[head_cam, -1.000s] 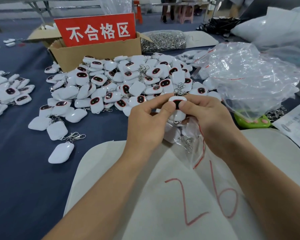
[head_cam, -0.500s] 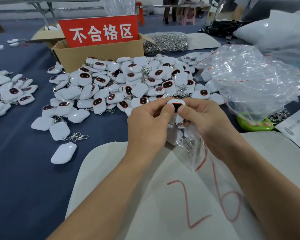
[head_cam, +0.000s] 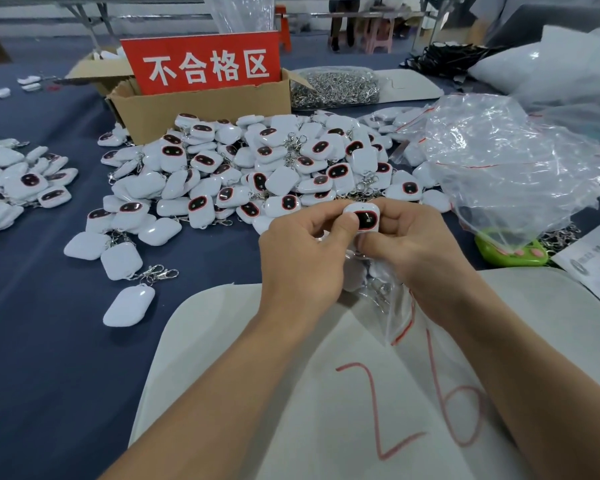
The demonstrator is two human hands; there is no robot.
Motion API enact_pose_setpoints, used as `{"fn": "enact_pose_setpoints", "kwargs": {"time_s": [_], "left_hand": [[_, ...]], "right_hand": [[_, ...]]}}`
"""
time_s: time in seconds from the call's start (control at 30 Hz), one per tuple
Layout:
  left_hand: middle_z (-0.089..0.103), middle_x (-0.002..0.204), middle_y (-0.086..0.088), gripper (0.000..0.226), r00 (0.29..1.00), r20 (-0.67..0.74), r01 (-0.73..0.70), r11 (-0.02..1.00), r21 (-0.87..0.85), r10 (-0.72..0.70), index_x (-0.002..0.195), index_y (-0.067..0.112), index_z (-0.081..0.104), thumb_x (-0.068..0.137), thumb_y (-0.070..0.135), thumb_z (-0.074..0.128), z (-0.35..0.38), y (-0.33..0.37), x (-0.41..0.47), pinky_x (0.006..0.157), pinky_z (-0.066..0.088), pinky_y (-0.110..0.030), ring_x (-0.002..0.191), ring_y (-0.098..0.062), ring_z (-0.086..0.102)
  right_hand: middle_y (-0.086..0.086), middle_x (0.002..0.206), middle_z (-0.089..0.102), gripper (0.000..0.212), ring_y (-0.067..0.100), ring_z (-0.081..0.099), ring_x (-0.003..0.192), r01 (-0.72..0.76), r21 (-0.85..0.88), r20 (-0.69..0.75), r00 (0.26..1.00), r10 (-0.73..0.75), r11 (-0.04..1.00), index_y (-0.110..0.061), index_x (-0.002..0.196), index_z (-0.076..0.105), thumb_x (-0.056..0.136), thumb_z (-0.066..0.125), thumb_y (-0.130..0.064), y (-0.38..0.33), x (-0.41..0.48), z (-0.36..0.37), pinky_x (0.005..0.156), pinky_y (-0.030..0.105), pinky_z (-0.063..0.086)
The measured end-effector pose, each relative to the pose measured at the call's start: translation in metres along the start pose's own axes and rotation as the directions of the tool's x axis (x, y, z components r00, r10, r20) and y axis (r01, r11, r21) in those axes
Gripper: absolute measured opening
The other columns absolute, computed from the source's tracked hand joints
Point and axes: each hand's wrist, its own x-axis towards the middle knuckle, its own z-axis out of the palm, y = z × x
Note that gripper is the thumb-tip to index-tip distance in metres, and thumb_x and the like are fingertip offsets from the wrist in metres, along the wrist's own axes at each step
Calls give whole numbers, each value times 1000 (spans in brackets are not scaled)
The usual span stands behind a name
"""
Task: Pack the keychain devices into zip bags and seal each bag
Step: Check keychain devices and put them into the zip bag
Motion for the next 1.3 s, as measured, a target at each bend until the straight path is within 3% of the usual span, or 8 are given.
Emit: {"fn": "enact_pose_setpoints", "kwargs": {"time_s": [0.3, 0.5, 0.67, 0.83, 1.03, 1.13, 1.2, 1.3], "left_hand": [[75, 88, 30, 15, 1000, -9, -16, 1000, -9, 15, 95, 38, 80, 92, 26, 71, -1, 1, -1, 84, 54, -20, 90, 6, 70], [71, 79, 36, 18, 998, -47, -26, 995, 97, 31, 77, 49, 75, 89, 35, 76, -6, -1, 0, 70, 47, -9, 73, 12, 64], [71, 86, 34, 27, 996, -69, -39, 987, 154, 50, 103, 45, 79, 79, 32, 84, -5, -1, -6, 70, 39, 0, 76, 12, 60], [72, 80, 28, 26, 998, -48, -41, 990, 135, 48, 99, 45, 81, 79, 28, 85, -8, -2, -5, 66, 43, -6, 66, -2, 60], [73, 80, 29, 22, 999, -37, -7, 993, 117, 11, 99, 42, 81, 82, 28, 82, -7, -5, -3, 73, 51, -13, 71, 1, 67], [77, 81, 20, 13, 998, -18, 57, 998, -20, -57, 94, 39, 81, 87, 28, 79, -7, -2, -1, 79, 59, -29, 80, -1, 73], [78, 77, 9, 13, 987, -18, 153, 975, -158, -158, 91, 35, 81, 86, 23, 79, -9, 1, 2, 71, 60, -32, 70, -5, 72], [75, 69, -1, 16, 955, 29, 287, 893, -346, -296, 85, 26, 82, 88, 11, 76, -12, 7, 7, 55, 54, -25, 53, -11, 63]], "right_hand": [[18, 90, 79, 31, 38, 75, 87, 55, -9, -28, 998, -55, 998, -12, 99, 80, 86, 66, 12, 2, 0, -1, 90, 60, 56], [4, 82, 80, 22, 24, 78, 78, 172, -34, -200, 964, -175, 984, -19, 90, 81, 75, 78, -4, -3, -1, -7, 77, 35, 63], [-4, 76, 78, 30, 16, 69, 67, 292, -232, -248, 905, -347, 928, -28, 82, 80, 79, 79, 1, -2, 1, -10, 66, 35, 57], [-11, 82, 78, 29, 19, 75, 76, 304, -353, -244, 883, -400, 885, -35, 79, 77, 77, 78, -5, 1, 1, -9, 73, 45, 62], [-11, 83, 78, 30, 17, 76, 78, 311, -365, -227, 884, -408, 878, -34, 84, 78, 79, 78, -5, -2, 0, -8, 75, 47, 63], [-18, 100, 76, 44, 8, 73, 91, 309, -473, -132, 901, -413, 825, -33, 114, 77, 80, 78, -4, -4, -2, -7, 82, 29, 61], [-24, 115, 73, 59, 3, 71, 101, 305, -530, -65, 916, -396, 792, -34, 127, 72, 78, 78, -2, -4, -5, -4, 91, 22, 57], [-27, 100, 76, 41, -5, 71, 93, 268, -507, -91, 929, -359, 820, -31, 115, 79, 81, 79, -8, -4, -6, -2, 89, 21, 57]]}}
